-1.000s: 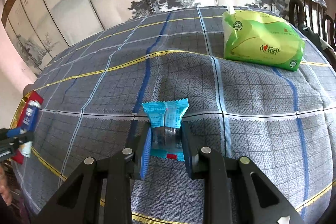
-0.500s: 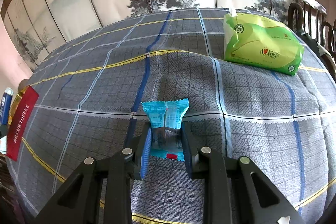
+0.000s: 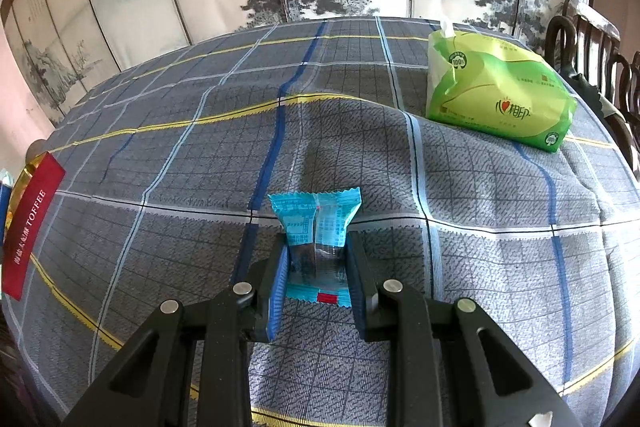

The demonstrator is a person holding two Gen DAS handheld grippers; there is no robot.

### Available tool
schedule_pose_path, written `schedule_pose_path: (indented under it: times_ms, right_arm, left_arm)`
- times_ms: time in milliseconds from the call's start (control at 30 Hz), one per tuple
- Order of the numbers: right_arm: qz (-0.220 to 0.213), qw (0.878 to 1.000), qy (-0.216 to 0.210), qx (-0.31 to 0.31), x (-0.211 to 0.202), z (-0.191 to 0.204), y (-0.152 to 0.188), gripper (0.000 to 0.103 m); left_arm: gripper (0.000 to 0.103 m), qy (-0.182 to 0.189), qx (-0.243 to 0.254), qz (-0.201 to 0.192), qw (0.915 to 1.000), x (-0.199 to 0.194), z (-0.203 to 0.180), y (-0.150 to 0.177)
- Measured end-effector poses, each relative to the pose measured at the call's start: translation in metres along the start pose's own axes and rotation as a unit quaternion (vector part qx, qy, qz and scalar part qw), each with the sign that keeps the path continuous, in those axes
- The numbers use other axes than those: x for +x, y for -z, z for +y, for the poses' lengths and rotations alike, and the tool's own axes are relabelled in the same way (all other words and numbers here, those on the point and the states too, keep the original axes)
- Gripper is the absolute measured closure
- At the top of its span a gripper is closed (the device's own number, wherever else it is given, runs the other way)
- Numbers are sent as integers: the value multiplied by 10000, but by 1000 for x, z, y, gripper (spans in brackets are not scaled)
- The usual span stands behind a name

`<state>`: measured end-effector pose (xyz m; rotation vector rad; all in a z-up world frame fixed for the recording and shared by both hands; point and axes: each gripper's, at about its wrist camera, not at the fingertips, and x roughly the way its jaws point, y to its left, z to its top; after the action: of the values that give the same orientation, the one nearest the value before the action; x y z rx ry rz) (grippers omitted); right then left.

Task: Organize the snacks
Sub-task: 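Lift the blue cracker pack with the left gripper and carry it over the tray, then lower the cracker pack into the tray with the left gripper and release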

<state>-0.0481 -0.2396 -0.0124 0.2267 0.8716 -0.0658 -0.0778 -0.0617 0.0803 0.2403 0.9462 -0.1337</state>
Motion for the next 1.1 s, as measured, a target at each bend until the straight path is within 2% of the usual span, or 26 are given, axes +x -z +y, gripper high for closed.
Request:
schedule_pose_path:
  times_ms: [233, 467, 867, 1100]
  right_arm:
    - [2, 10000, 12, -10, 0, 0, 0, 79]
    - [6, 10000, 65, -43, 0, 2, 1, 79]
    - [8, 9999, 112, -44, -2, 2, 1, 79]
    - [10, 9999, 121, -56, -2, 3, 1, 79]
  left_arm:
    - [52, 50, -19, 35, 10000, 0, 1, 5]
    - [52, -2, -258, 4, 9997, -5, 25, 4]
    - [52, -594, -890, -69, 9942, -7, 118, -1]
    - [52, -779, -1099, 26, 9909, 7, 180, -3]
